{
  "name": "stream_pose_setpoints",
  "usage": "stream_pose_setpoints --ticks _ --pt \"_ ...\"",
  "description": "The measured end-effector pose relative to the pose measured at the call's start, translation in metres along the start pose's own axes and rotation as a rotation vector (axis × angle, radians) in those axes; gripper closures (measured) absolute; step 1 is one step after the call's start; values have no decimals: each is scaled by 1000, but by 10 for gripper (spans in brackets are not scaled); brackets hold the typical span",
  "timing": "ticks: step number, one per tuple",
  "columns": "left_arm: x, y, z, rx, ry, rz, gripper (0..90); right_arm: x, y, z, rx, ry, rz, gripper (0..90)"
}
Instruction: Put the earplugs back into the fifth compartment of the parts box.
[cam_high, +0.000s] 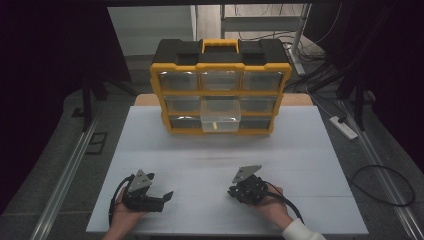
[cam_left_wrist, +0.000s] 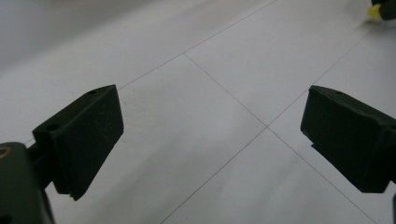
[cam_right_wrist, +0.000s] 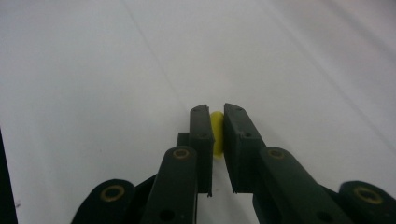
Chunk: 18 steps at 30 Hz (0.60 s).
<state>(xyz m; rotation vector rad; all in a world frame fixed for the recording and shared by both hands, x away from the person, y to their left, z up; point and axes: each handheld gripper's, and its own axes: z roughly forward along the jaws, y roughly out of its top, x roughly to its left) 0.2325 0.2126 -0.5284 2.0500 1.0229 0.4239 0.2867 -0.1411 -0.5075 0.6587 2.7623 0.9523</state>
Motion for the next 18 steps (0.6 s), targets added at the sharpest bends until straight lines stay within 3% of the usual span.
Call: stream_pose_setpoints --ticks 2,4,7,8,12,18 --pt "0 0 0 0 1 -1 60 -4 0 -10 -72 -2 5 823" --pt "0 0 0 0 2 -1 60 -5 1 -13 -94 -6 8 823" --pt "0 0 0 2 4 -1 60 -9 0 -26 -181 -25 10 824" --pt "0 0 0 2 4 -1 60 -9 0 -26 -181 -25 10 824" --pt "0 0 1 1 4 -2 60 -14 -2 -40 -276 -33 23 823" --pt "0 0 0 -1 4 -2 60 -17 -3 -50 -342 -49 53 823"
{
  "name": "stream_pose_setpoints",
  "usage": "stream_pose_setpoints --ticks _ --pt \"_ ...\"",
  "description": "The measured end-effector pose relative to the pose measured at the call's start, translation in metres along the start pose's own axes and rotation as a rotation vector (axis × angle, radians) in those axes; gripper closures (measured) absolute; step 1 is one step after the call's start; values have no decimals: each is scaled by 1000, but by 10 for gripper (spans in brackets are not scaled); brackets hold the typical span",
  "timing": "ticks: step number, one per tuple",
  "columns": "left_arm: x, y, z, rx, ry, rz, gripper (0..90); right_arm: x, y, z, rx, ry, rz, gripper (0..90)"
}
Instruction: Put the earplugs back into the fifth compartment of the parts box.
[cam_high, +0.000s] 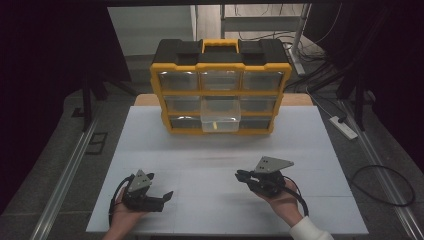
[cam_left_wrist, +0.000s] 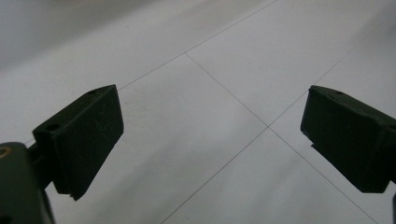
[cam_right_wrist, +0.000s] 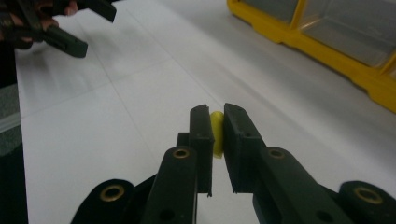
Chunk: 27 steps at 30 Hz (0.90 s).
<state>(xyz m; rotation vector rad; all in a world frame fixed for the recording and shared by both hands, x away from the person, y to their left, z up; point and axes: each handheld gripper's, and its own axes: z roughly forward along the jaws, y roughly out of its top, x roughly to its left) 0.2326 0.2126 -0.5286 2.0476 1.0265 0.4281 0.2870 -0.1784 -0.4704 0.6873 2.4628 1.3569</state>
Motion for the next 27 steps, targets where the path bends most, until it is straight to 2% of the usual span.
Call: stream_pose_setpoints --ticks 17,20,27 --pt "0 0 0 -2 4 -3 60 -11 10 -21 -154 -47 64 821" --pt "0 0 0 -2 4 -5 60 -13 15 -24 -176 -52 73 821" --pt "0 0 -1 -10 5 -2 60 -18 37 -33 -236 -83 55 819"
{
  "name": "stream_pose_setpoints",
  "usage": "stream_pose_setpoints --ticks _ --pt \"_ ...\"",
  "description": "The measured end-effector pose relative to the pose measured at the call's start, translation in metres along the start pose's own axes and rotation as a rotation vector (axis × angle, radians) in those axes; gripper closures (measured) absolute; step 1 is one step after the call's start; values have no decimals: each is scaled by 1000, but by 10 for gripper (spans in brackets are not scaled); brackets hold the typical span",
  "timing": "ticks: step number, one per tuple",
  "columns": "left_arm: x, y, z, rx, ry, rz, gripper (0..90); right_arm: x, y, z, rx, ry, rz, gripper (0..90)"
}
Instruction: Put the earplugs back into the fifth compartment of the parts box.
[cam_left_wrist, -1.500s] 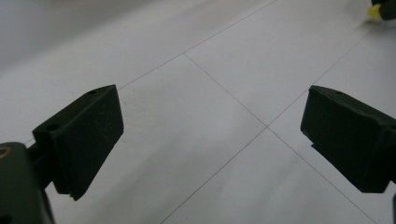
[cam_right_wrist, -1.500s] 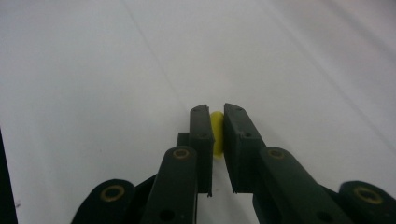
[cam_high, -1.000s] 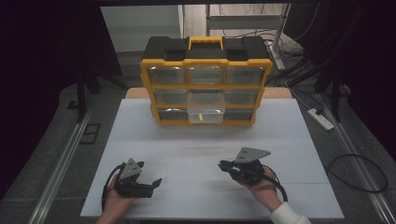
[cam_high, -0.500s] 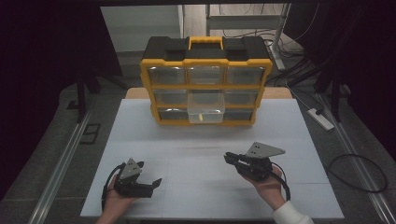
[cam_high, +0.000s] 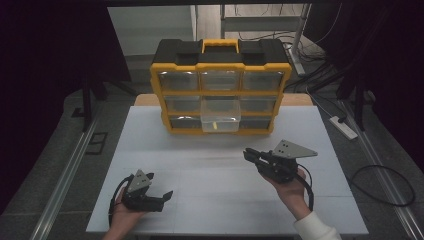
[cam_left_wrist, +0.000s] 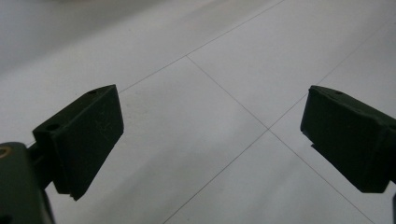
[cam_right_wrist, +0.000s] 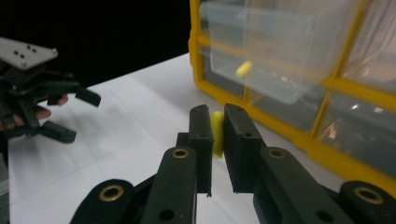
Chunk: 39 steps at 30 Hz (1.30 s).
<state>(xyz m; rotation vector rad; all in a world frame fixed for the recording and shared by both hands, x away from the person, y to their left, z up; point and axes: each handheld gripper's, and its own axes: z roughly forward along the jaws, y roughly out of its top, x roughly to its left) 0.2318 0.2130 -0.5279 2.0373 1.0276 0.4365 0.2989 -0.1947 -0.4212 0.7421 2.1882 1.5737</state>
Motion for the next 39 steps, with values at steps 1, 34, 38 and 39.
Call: stream_pose_setpoints --ticks 1,34,38,39 --pt "0 0 0 0 -1 -1 60 0 0 0 0 0 0 819" --pt "0 0 -1 -4 0 -1 59 -28 88 66 -30 -4 -6 814" --pt "0 0 0 -2 0 -3 60 -28 91 75 -25 -4 -5 814" --pt "0 0 0 -2 0 -2 60 -29 93 79 -23 -5 -5 812"
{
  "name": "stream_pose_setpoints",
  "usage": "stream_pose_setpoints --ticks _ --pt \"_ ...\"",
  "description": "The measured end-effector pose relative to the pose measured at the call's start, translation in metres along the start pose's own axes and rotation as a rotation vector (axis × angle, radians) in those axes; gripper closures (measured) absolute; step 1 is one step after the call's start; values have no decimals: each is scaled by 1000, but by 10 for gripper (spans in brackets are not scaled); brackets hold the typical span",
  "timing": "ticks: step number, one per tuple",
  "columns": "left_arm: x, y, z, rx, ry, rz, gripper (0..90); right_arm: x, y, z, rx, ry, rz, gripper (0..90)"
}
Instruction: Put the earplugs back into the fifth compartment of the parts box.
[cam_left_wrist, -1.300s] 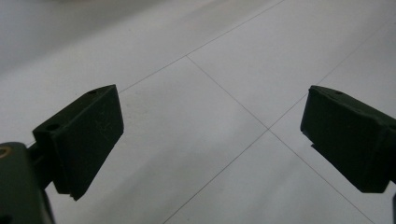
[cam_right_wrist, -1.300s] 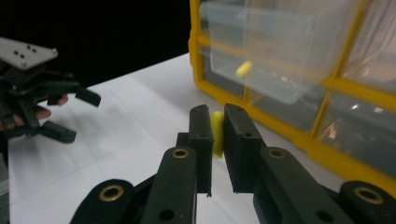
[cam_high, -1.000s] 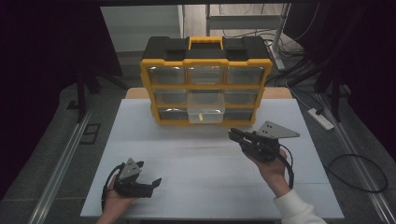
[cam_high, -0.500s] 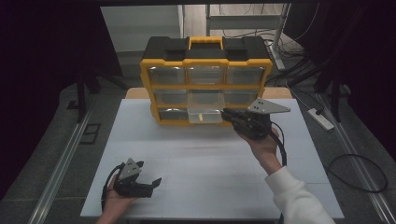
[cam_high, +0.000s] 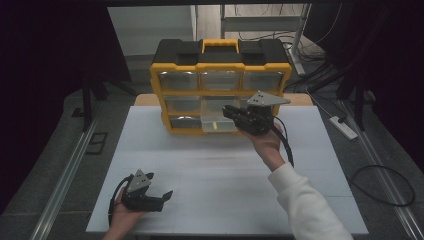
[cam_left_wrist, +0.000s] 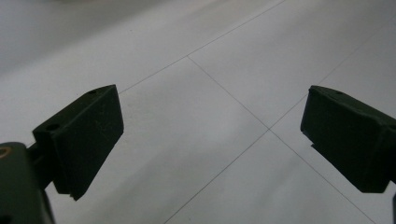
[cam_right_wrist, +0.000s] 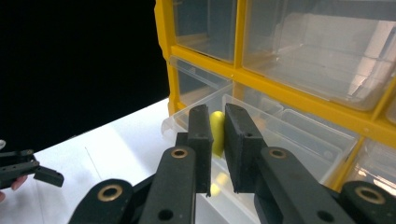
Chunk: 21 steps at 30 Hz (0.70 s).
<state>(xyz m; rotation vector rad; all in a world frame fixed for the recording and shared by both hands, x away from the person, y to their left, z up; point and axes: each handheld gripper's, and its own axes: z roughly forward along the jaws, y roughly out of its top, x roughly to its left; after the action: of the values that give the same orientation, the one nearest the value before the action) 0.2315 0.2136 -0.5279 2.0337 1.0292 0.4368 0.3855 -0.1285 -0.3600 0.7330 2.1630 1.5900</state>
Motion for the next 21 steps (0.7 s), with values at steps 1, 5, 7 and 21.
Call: stream_pose_setpoints --ticks 1,5,7,21 --pt "0 0 0 0 0 0 60 0 0 2 1 -1 0 812" --pt "0 0 0 0 0 0 60 -1 2 6 10 -5 0 811" --pt "0 0 0 -1 -1 0 60 -2 2 10 14 -9 1 811" --pt "1 0 -1 -2 -2 1 61 -9 4 35 72 -69 -14 661"
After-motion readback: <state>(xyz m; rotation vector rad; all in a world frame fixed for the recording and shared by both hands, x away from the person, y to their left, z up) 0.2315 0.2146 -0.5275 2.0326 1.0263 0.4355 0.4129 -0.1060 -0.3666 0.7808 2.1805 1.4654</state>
